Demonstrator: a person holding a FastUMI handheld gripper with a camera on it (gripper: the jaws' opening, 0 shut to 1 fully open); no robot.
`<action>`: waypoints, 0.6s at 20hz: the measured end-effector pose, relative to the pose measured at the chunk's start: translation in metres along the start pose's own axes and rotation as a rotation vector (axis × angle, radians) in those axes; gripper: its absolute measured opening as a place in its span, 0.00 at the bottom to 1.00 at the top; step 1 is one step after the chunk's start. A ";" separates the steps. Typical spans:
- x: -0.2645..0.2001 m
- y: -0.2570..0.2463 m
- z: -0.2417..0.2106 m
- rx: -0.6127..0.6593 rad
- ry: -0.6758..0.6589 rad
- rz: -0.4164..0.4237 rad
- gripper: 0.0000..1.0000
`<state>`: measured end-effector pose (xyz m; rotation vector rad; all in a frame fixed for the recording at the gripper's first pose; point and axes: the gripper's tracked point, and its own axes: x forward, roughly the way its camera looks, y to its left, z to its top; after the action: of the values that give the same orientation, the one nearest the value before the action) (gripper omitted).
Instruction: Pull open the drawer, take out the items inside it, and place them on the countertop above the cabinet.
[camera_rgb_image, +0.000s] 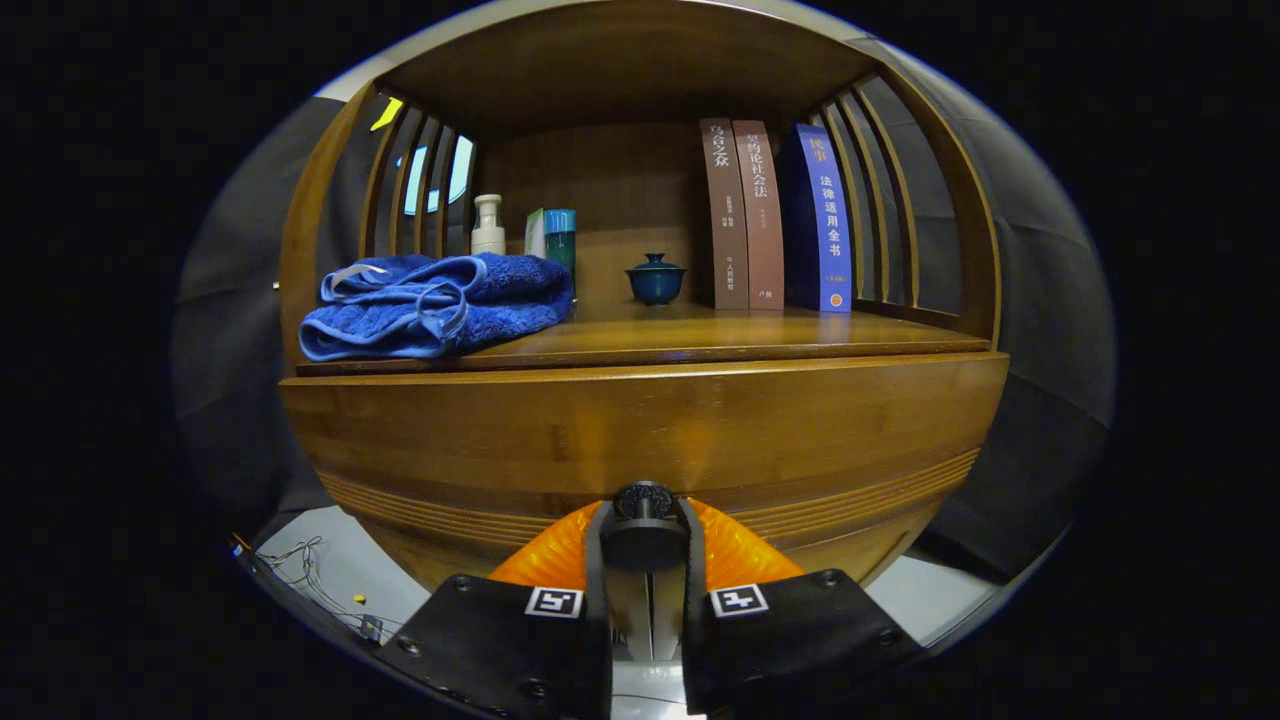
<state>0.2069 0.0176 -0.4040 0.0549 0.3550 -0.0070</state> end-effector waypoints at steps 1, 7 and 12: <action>-0.010 0.001 -0.002 0.000 -0.001 0.002 0.32; -0.072 -0.002 -0.017 -0.005 0.002 0.001 0.32; -0.116 -0.001 -0.028 -0.006 0.019 0.014 0.32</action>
<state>0.0882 0.0176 -0.3901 0.0519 0.3732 0.0079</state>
